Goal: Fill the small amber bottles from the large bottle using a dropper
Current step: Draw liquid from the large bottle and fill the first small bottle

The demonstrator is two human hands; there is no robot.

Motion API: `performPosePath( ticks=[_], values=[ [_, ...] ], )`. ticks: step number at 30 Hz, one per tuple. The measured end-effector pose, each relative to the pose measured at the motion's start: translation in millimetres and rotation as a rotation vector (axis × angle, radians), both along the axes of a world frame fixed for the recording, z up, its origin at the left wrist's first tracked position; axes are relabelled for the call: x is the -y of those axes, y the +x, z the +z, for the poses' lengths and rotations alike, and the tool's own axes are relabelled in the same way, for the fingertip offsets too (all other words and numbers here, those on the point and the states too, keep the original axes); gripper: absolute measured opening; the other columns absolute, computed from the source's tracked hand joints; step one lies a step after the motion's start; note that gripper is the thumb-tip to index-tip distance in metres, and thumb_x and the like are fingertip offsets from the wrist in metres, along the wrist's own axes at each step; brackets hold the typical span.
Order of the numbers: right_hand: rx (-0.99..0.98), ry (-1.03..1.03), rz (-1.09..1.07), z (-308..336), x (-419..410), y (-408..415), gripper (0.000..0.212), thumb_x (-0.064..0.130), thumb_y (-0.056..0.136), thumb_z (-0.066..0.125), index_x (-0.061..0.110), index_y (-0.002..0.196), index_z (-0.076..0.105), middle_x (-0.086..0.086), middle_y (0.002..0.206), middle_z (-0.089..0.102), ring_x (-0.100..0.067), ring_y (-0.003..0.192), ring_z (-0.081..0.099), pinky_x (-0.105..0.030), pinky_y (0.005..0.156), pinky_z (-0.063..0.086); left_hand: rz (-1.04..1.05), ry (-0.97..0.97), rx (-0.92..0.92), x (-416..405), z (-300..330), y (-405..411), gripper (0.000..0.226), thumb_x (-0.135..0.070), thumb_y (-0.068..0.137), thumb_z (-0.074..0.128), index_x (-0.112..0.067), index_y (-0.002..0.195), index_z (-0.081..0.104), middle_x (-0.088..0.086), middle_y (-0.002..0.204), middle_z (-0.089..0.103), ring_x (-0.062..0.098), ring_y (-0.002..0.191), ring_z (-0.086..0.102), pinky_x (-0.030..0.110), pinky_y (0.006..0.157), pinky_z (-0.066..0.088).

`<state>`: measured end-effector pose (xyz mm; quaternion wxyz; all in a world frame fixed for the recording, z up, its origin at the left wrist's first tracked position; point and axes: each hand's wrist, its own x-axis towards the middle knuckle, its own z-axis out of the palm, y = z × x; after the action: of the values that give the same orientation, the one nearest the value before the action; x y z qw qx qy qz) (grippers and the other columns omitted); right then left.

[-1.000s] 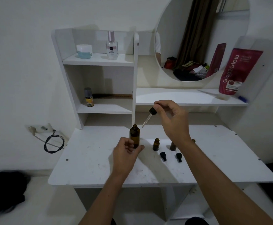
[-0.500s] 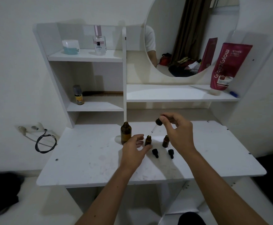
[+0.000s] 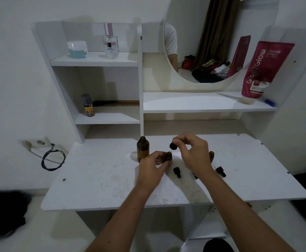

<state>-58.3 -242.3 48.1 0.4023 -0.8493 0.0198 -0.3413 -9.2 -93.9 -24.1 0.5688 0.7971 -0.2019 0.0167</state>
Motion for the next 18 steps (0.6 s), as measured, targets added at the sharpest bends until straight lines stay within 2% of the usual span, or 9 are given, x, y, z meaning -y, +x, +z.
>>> performPosePath(
  ticks=[4, 10, 18],
  values=[
    [0.002, 0.0, 0.026, 0.0, -0.7, 2.1, 0.009, 0.007, 0.095, 0.074, 0.013, 0.089, 0.078, 0.01, 0.083, 0.077, -0.003, 0.083, 0.071, -0.01, 0.08, 0.05, 0.0, 0.013, 0.013, -0.1, 0.7, -0.3, 0.026, -0.021, 0.087, 0.08, -0.02, 0.113, 0.074, -0.014, 0.102, 0.075, 0.002, 0.093, 0.07, 0.028, 0.09, 0.059],
    [-0.012, 0.023, 0.034, -1.7, 0.4, -0.1, 0.009, 0.016, 0.097, 0.073, 0.016, 0.104, 0.078, 0.01, 0.091, 0.076, 0.002, 0.089, 0.071, -0.008, 0.082, 0.052, 0.008, 0.036, 0.034, 0.0, -0.4, -0.9, 0.028, -0.022, 0.087, 0.08, -0.019, 0.113, 0.074, -0.014, 0.102, 0.075, 0.0, 0.093, 0.069, 0.024, 0.089, 0.058],
    [-0.008, 0.003, 0.009, -0.9, -1.9, 2.7, 0.01, 0.009, 0.095, 0.073, 0.014, 0.089, 0.078, 0.009, 0.083, 0.077, -0.007, 0.082, 0.072, -0.019, 0.082, 0.055, 0.011, 0.044, 0.039, 0.4, -1.3, -0.8, 0.028, -0.023, 0.088, 0.079, -0.019, 0.115, 0.074, -0.014, 0.103, 0.075, 0.0, 0.093, 0.069, 0.022, 0.09, 0.058]
  ],
)
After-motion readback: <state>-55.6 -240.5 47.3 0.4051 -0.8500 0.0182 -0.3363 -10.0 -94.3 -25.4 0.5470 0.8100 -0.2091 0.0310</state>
